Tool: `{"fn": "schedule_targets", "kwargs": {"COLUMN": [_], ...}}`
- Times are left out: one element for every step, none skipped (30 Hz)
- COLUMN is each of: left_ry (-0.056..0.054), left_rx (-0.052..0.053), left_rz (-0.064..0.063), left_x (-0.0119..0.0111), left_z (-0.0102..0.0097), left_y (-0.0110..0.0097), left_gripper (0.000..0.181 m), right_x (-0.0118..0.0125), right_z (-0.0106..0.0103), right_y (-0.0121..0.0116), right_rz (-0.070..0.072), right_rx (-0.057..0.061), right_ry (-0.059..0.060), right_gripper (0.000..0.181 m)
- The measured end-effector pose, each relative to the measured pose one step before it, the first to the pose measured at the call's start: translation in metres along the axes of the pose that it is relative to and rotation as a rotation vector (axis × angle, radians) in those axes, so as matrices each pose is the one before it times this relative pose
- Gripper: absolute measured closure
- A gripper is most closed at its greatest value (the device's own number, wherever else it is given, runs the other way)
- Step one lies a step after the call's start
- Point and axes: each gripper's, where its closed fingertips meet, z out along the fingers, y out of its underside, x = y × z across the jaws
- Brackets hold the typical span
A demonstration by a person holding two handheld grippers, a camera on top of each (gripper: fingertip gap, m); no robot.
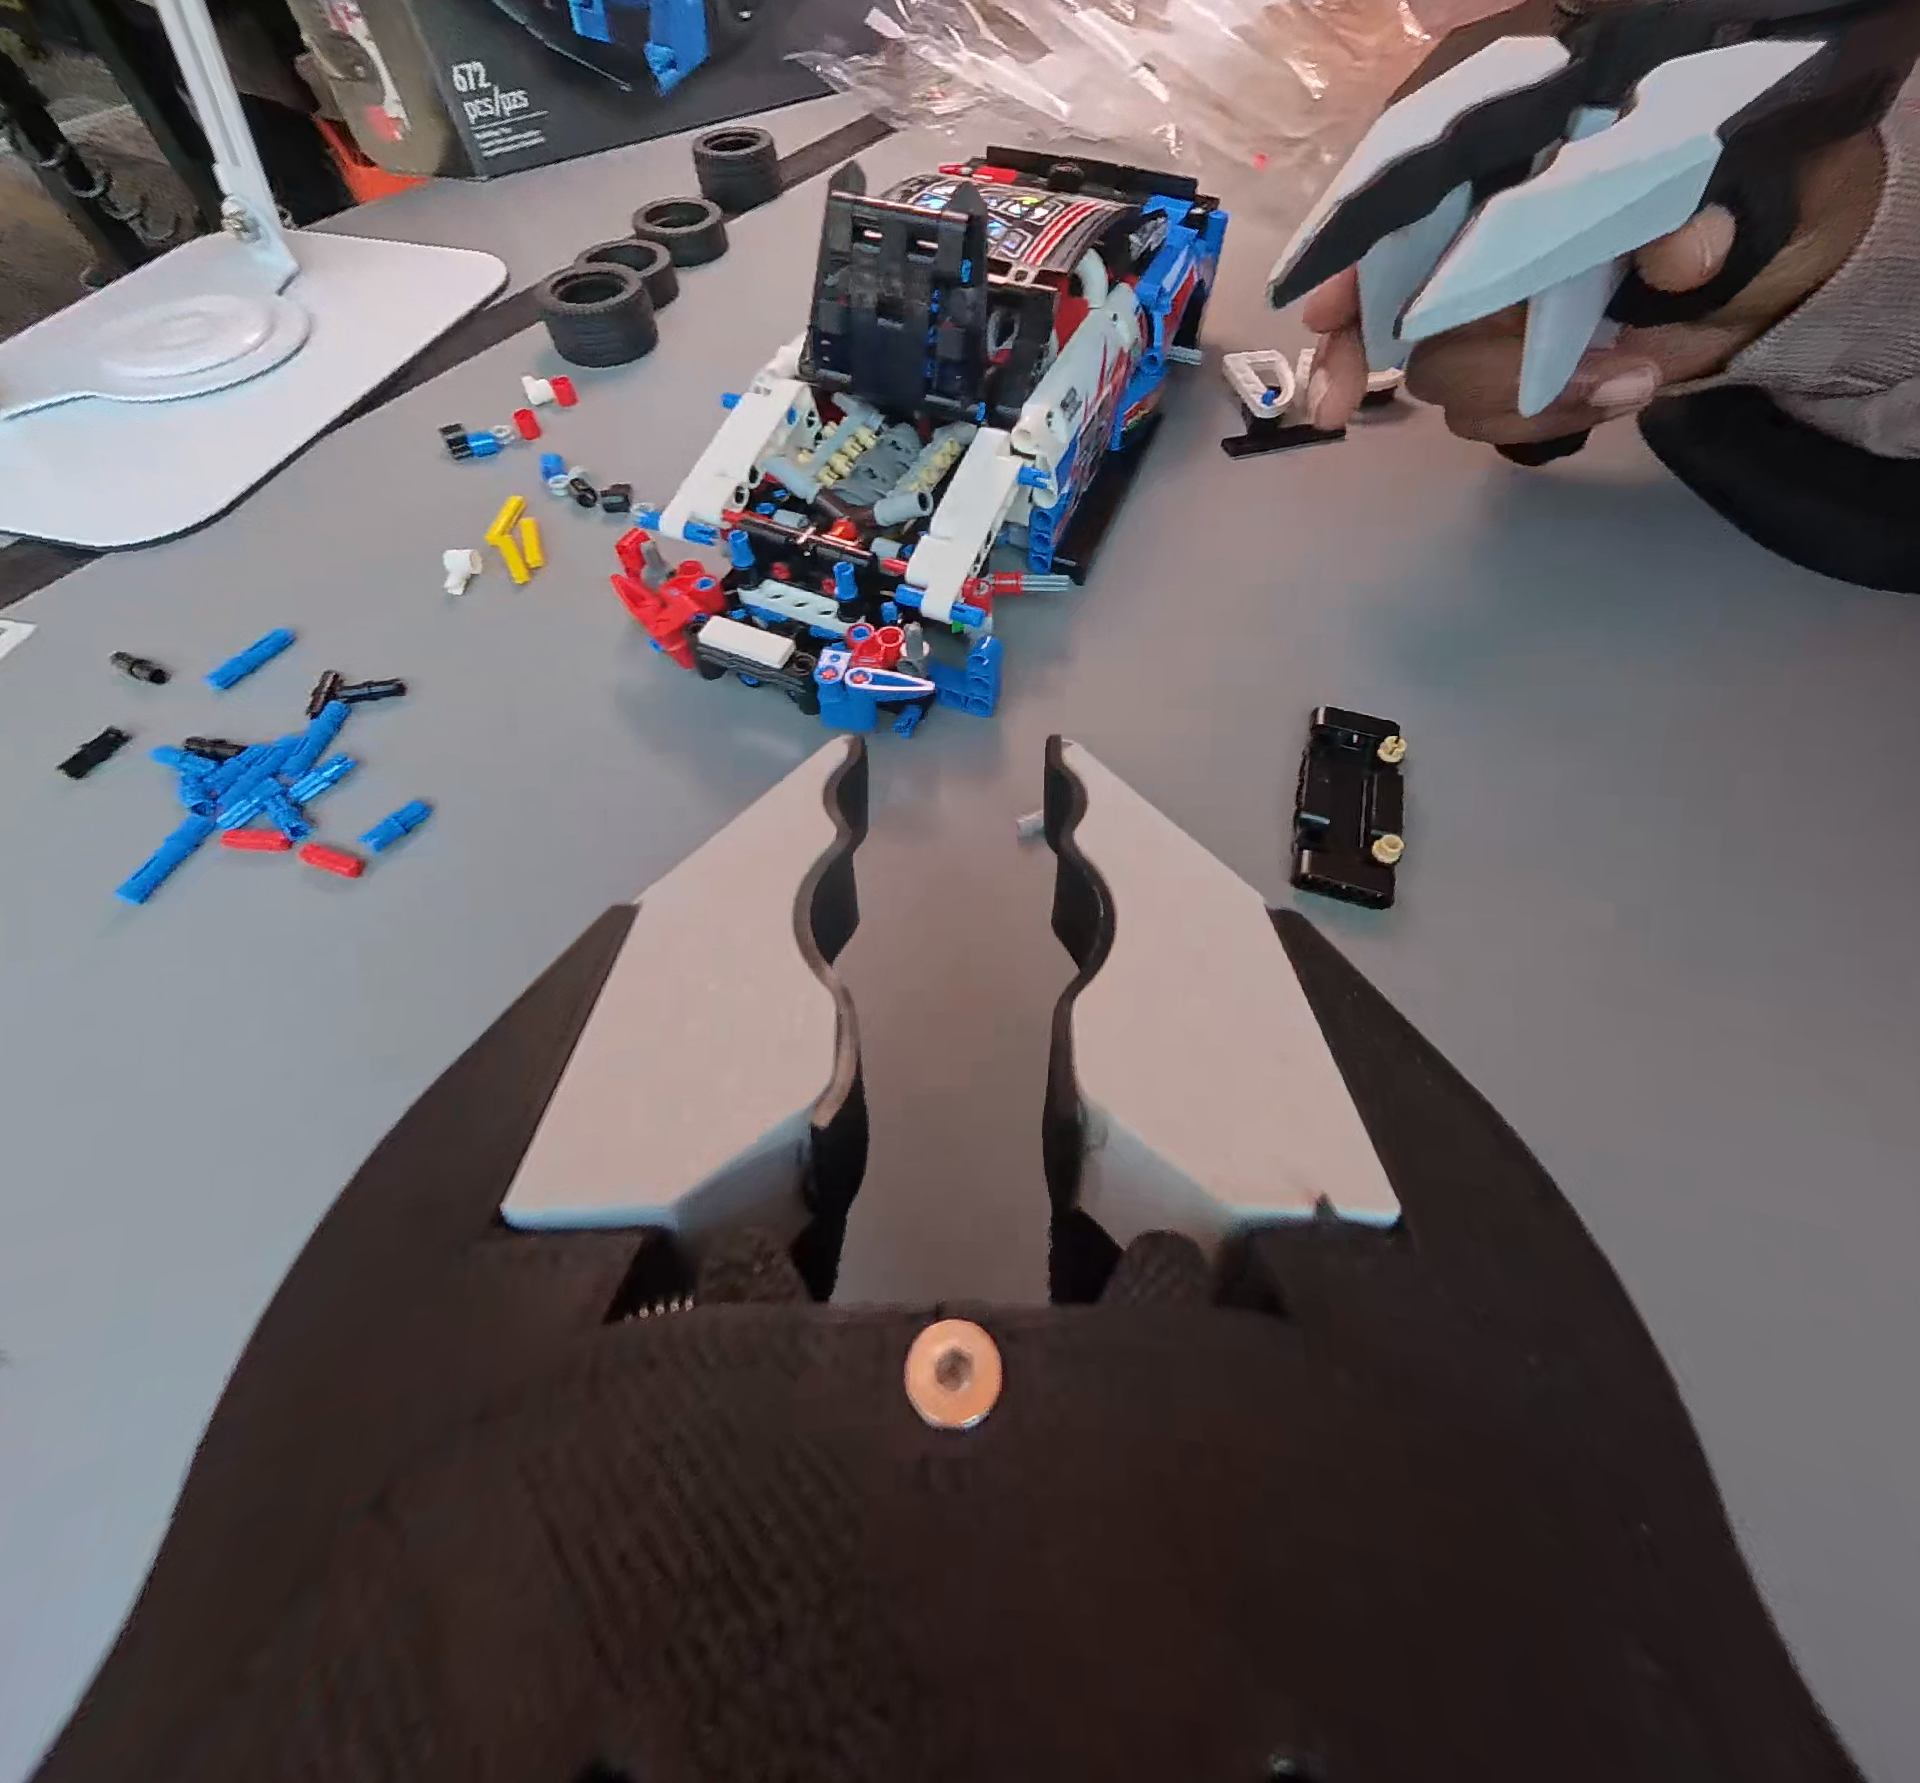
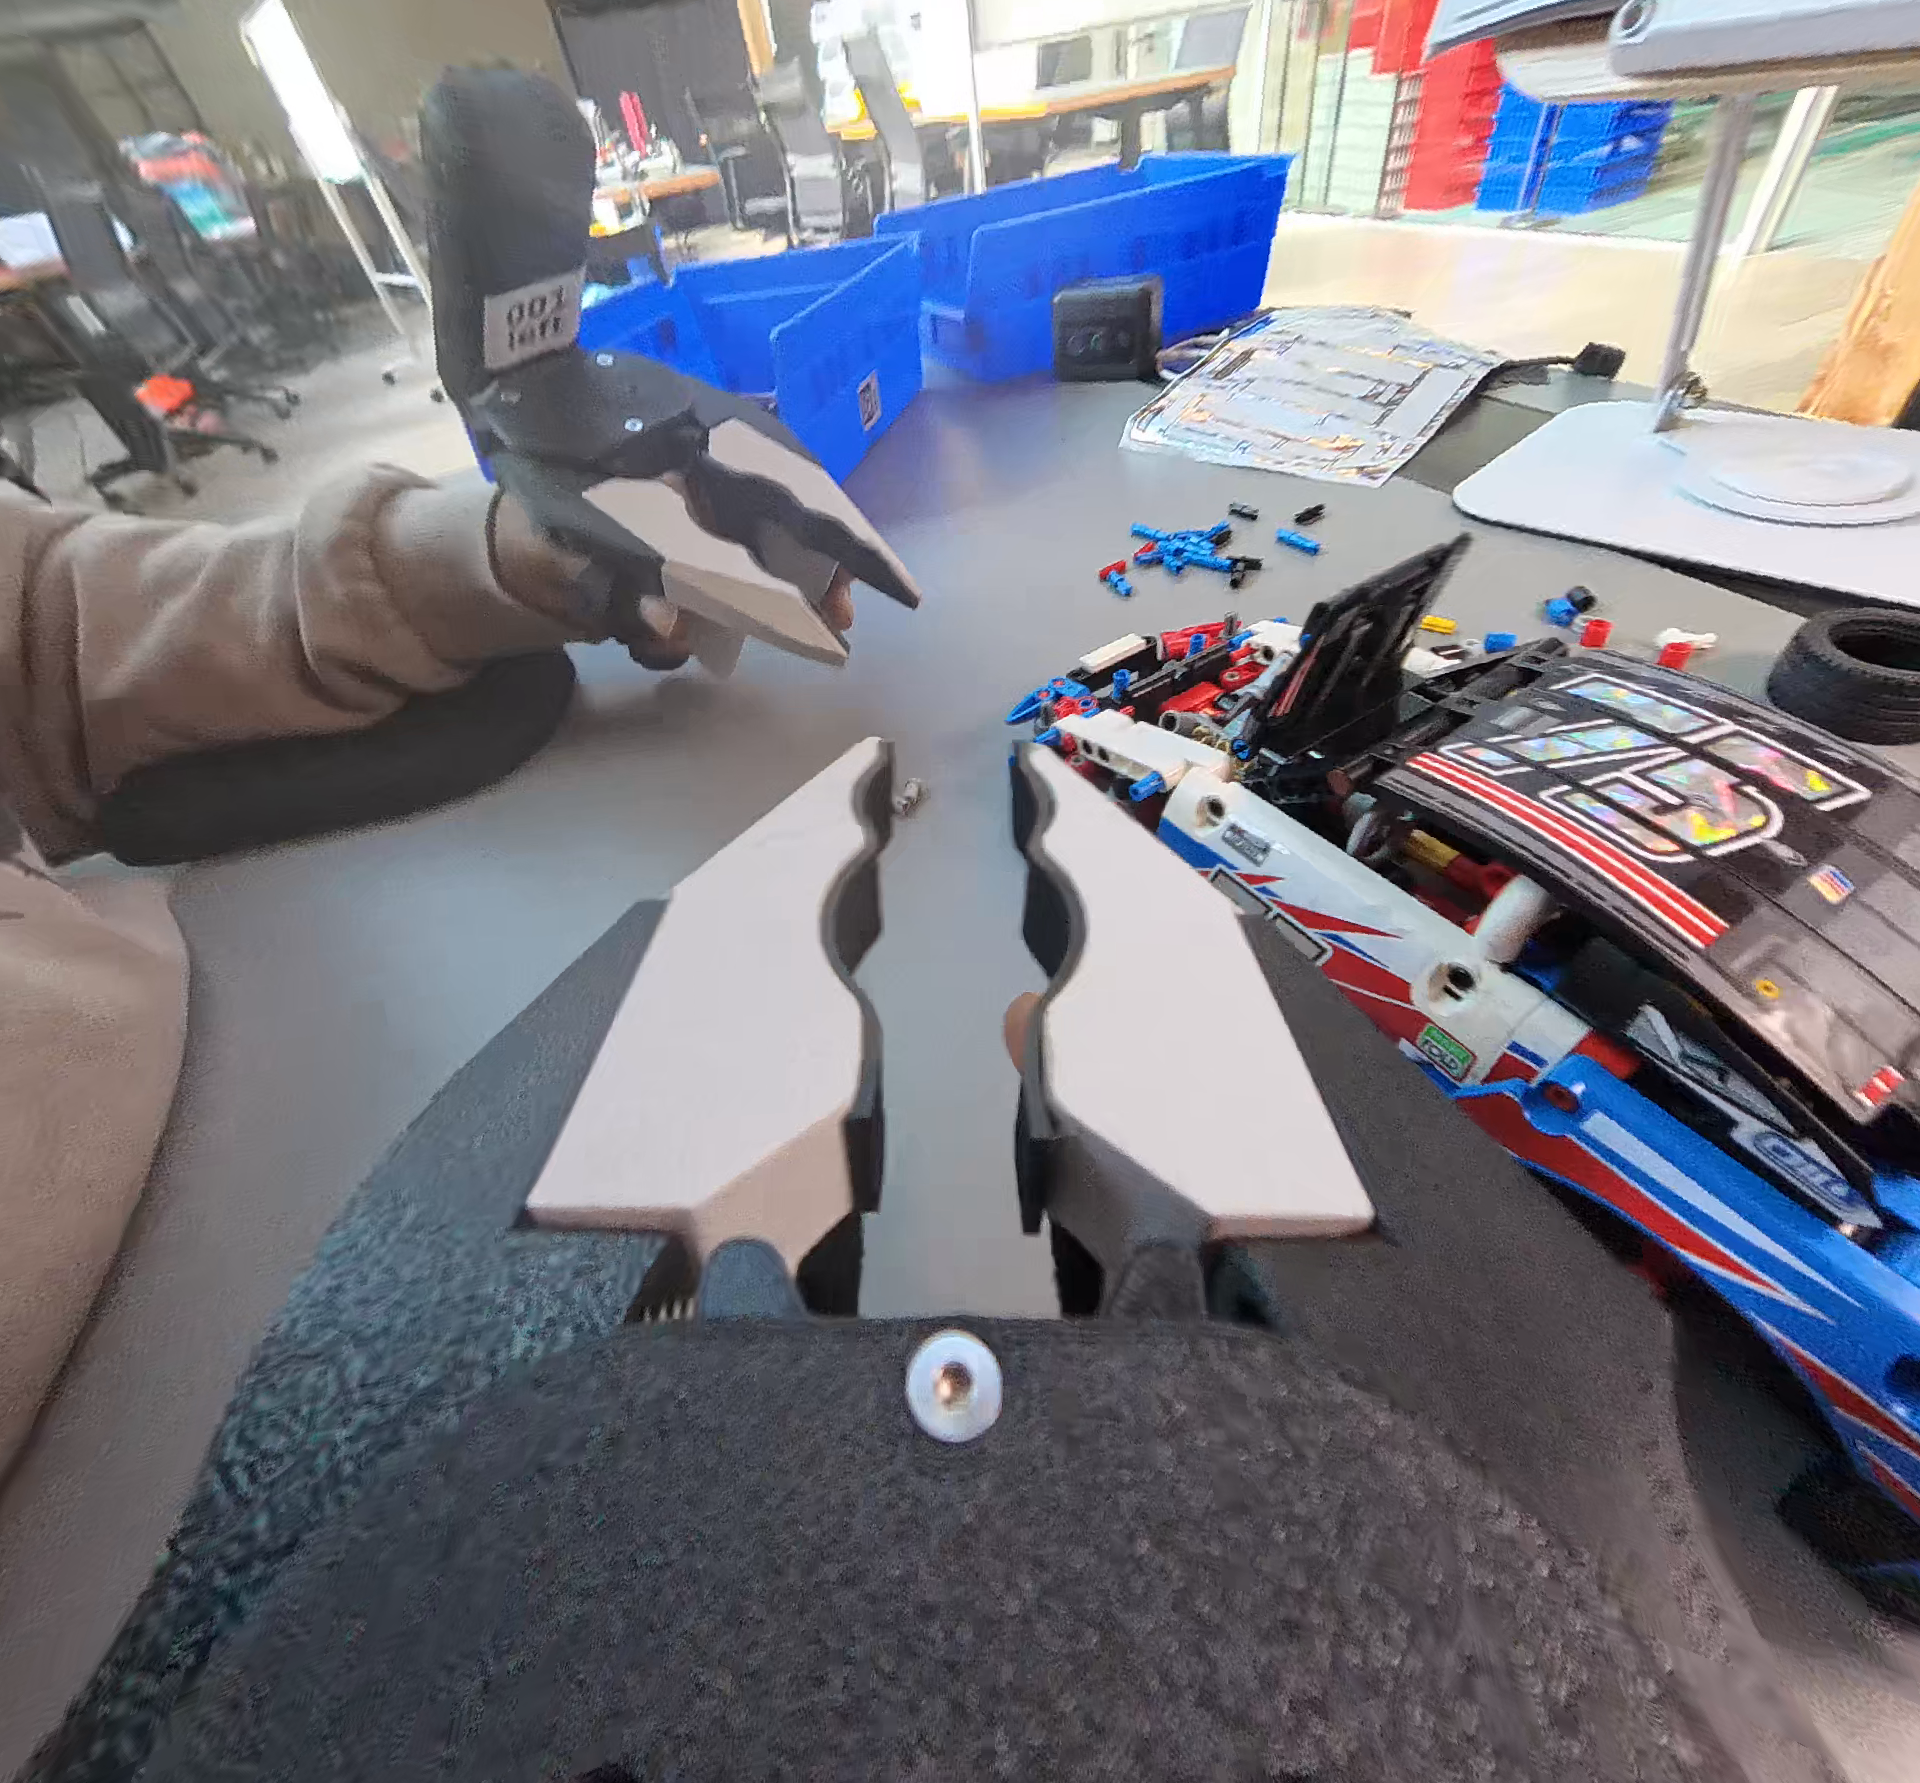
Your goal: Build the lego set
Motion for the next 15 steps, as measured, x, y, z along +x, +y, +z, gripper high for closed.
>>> {"fn": "schedule_targets", "kwargs": {"left_ry": [-0.0124,-0.0072,-0.0063,-0.0043,-0.0015,-0.004,-0.0019,-0.0013,-0.0001,0.0045,0.0081,0.0118,0.0117,0.0052,0.007], "left_rx": [-0.0012,-0.0032,-0.0044,-0.0033,-0.0046,-0.0047,-0.0021,-0.0018,-0.0047,-0.01,-0.0136,-0.0142,-0.0148,-0.014,-0.0129], "left_rz": [-0.0017,0.0014,0.002,0.0032,0.0036,0.0038,0.0059,0.0053,0.004,0.0023,0.0019,0.0047,0.0071,0.0096,0.0149], "left_x": [-0.00275,-0.00162,-0.00123,-0.00067,-0.00013,-0.00048,-0.00012,-0.00004,-0.00019,0.00043,0.00086,0.00183,0.00227,0.00175,0.00236], "left_z": [0.00028,0.00025,0.0004,0.00022,0.00014,0.00014,0.0,0.00018,0.00041,0.00076,0.00103,0.00107,0.00125,0.00128,0.00142], "left_y": [0.00077,0.0009,0.00086,0.0007,0.00065,0.00066,0.0001,0.00021,0.00077,0.00195,0.00264,0.00274,0.00255,0.00195,0.00157], "left_gripper": [0.149,0.149,0.149,0.149,0.149,0.149,0.149,0.149,0.15,0.15,0.15,0.151,0.152,0.153,0.154], "right_x": [0.00214,0.00088,0.0021,0.00341,0.0046,0.00477,0.0036,0.00329,0.00398,0.00441,0.00369,0.00296,0.00216,0.00163,0.001], "right_z": [-0.00225,-0.00186,-0.00167,-0.0017,-0.00231,-0.00242,-0.00182,-0.00108,-0.00061,-0.00078,-0.00095,-0.00084,-0.0006,-0.0002,-0.0001], "right_y": [-0.00461,-0.00517,-0.00285,-0.00149,-0.0019,-0.0038,-0.00406,-0.00244,-0.00115,-0.00047,-0.00009,-0.00037,-0.00037,-0.00007,0.00023], "right_rz": [0.0004,-0.0087,-0.0047,-0.0043,-0.0079,-0.0075,-0.0018,0.0023,0.0018,-0.0025,-0.0061,-0.004,-0.0001,0.0017,0.0023], "right_rx": [0.029,0.0289,0.0109,0.0064,0.0141,0.0259,0.0238,0.0103,0.0037,0.0027,0.0031,0.003,0.0015,0.0,0.0001], "right_ry": [0.0061,-0.0022,0.0042,0.0121,0.0235,0.0275,0.0186,0.0142,0.0187,0.0227,0.018,0.014,0.0091,0.0066,0.0037], "right_gripper": [0.181,0.181,0.181,0.181,0.181,0.18,0.169,0.161,0.156,0.154,0.154,0.155,0.156,0.157,0.158]}}
